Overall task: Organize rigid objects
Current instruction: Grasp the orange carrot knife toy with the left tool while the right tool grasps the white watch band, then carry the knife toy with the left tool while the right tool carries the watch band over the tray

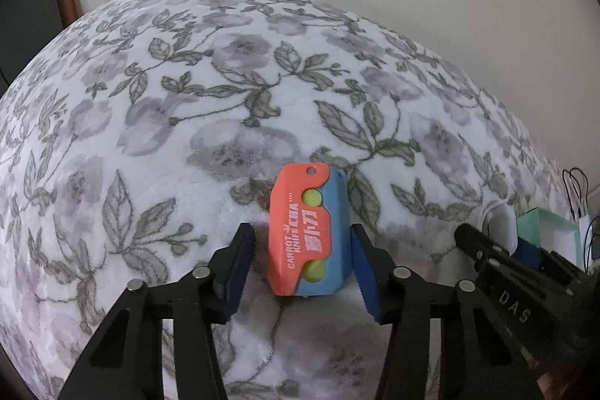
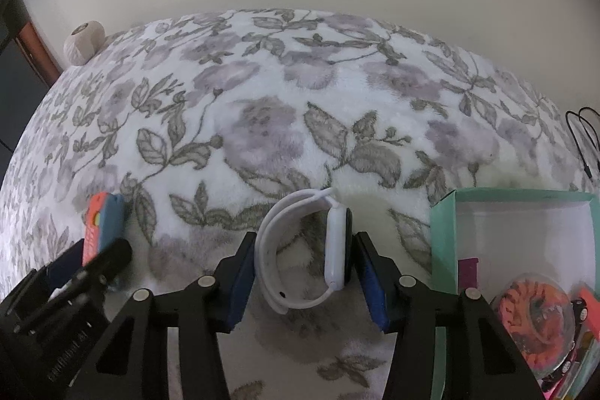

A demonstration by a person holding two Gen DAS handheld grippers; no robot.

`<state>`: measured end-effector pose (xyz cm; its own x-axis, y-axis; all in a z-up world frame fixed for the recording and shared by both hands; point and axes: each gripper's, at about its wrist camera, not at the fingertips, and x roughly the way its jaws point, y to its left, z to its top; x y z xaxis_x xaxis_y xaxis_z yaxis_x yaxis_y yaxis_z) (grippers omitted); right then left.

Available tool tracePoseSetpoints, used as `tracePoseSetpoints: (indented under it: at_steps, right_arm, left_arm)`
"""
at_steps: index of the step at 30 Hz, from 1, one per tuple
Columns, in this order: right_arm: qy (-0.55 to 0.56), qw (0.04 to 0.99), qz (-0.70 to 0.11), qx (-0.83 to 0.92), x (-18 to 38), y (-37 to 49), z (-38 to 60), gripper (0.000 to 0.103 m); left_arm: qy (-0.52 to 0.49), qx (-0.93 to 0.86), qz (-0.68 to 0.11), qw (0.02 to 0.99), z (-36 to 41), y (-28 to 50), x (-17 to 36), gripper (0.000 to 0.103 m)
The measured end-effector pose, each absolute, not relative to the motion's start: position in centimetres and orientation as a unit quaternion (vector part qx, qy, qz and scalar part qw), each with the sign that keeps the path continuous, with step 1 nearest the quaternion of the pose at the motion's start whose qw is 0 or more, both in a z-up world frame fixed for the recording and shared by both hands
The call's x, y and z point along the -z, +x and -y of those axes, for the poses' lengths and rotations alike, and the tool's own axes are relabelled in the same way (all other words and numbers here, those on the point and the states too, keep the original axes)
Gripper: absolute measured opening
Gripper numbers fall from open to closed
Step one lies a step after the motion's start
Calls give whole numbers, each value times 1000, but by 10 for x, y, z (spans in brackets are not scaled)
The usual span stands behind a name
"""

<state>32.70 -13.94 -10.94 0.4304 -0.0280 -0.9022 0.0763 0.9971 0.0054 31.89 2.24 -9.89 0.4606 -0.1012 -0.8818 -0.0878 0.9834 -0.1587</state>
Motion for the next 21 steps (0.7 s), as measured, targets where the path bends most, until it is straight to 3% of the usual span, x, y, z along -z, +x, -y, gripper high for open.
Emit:
tracePoseSetpoints:
  at_steps: [2, 21]
  right_arm:
    - [17, 846, -532, 31, 108, 321, 138, 54]
    - [3, 850, -526, 13, 105, 277, 123, 53]
  left_arm:
    - [-95, 0, -518, 850, -25, 319, 99, 44]
    - [-125, 8, -525, 842, -32, 312, 92, 44]
